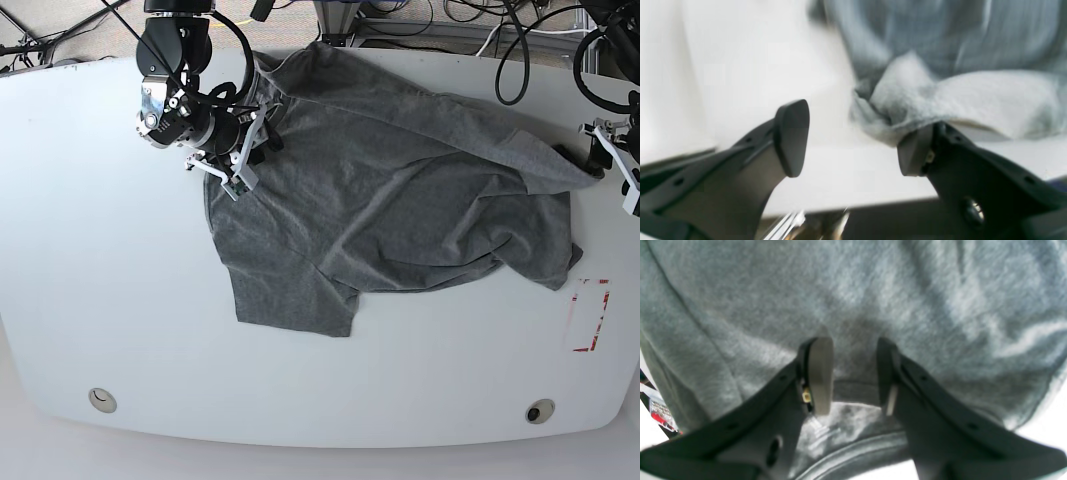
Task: Fold the T-shirt properly
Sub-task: 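Grasp the shirt collar edge with the right gripper and pull it outward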
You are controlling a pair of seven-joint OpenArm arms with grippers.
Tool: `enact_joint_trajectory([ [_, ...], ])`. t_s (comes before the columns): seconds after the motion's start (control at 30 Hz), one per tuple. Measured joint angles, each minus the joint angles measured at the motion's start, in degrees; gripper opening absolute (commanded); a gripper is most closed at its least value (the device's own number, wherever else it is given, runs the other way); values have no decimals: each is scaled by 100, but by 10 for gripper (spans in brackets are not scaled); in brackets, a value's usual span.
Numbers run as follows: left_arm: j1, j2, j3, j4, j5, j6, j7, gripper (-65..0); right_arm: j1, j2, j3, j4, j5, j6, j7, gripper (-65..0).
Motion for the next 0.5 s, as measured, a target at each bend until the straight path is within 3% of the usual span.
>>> enact_joint_trajectory([
  [0.1, 319, -221, -57, 13, -98, 0, -35, -272, 0, 17, 0, -59, -39, -2, 144, -450],
  [0.27, 1163, -175, 0, 7, -546, 2, 151, -272, 52, 24, 11, -243, -295, 28, 402, -450],
  [0.5, 1545, -260, 564, 13, -1440, 0, -7, -272, 229, -55, 15, -372, -1045, 61, 745, -450],
])
